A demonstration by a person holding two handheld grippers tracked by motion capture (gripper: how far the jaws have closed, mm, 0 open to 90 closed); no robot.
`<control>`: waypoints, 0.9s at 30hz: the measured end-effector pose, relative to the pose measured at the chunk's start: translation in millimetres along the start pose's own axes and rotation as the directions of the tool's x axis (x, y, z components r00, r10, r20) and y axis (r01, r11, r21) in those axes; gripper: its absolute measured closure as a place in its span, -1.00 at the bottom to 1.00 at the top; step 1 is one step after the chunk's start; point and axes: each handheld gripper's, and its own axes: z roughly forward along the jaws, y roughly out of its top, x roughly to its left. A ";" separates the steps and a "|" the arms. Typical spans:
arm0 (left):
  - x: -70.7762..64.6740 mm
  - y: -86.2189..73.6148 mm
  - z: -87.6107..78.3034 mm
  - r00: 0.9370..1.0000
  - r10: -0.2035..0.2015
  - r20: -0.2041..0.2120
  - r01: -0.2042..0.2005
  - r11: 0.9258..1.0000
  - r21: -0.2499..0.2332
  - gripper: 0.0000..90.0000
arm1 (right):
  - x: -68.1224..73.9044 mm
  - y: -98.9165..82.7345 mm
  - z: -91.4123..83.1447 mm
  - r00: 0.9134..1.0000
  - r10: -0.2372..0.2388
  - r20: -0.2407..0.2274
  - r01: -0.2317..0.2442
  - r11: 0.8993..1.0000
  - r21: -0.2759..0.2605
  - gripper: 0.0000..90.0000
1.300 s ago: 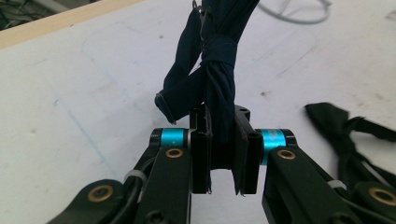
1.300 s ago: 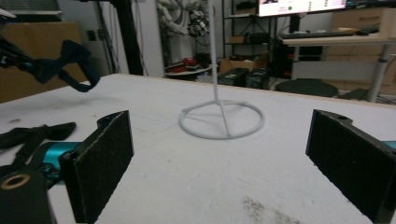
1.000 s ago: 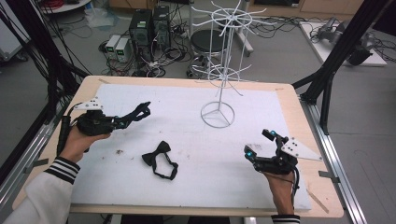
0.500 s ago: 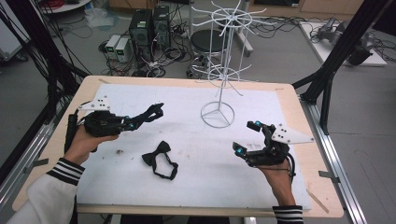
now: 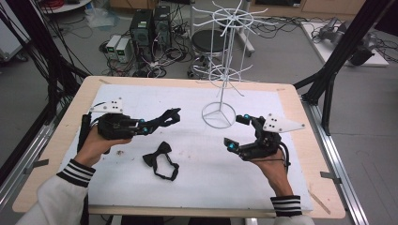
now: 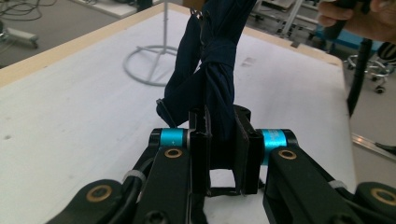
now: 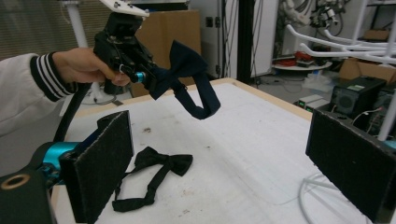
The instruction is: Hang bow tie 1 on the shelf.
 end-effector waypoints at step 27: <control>-24.7 13.6 39.4 0.987 0.043 0.154 -0.044 0.999 0.000 0.74 | 8.0 33.6 60.4 0.976 -0.108 -0.189 0.133 0.983 0.128 -0.62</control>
